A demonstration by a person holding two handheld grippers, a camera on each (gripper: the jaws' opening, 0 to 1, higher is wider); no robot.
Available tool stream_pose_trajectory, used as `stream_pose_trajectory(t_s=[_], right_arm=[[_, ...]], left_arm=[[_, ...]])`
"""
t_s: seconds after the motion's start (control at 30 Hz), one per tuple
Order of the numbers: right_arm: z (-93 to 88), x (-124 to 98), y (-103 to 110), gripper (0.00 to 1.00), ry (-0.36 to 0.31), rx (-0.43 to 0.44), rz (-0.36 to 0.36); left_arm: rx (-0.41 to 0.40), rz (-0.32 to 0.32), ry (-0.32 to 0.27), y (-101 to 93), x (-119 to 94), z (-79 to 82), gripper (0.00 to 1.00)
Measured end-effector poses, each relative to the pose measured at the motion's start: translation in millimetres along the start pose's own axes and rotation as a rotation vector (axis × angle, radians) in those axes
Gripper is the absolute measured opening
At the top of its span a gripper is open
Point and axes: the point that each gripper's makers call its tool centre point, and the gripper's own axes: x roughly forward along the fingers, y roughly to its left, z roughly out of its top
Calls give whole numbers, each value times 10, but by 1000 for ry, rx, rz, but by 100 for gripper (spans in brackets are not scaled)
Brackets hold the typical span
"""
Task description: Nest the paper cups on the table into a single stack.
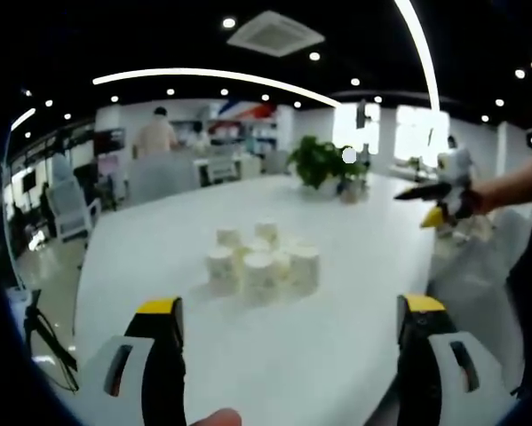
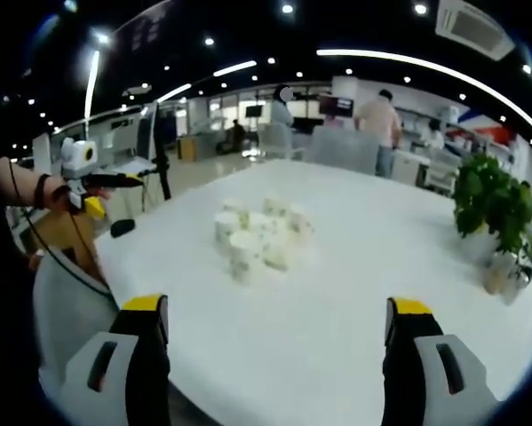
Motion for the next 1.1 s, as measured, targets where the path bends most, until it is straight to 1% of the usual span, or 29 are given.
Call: stream_pose_trajectory(t_s=[0.23,0.33,0.4,0.47,0.67,0.87,0.97,1.1], right_arm=[[-26,27,1,100,12,3,4],[-17,82,-9,100,23,-16,12],[-15,112,-17,100,29,-18,17],[-23,136,-41,100,38,-25,16],[25,226,-111,100,29,-32,21],[39,353,-137,100,36,-27,42],[76,419,-148,98,25,-25,55],[38,541,-160,94,36,-14,78]], left_arm=[[-3,3,-3,24,-11,-10,100],[-10,4,-15,26,-25,19,100],[0,6,-18,28,-27,31,100],[7,4,-15,22,-23,30,100],[-1,-3,-11,1,-6,25,100],[-8,-5,-2,-32,18,-4,100],[-10,-3,-5,-51,23,13,100],[-14,-4,-5,-69,34,20,100]])
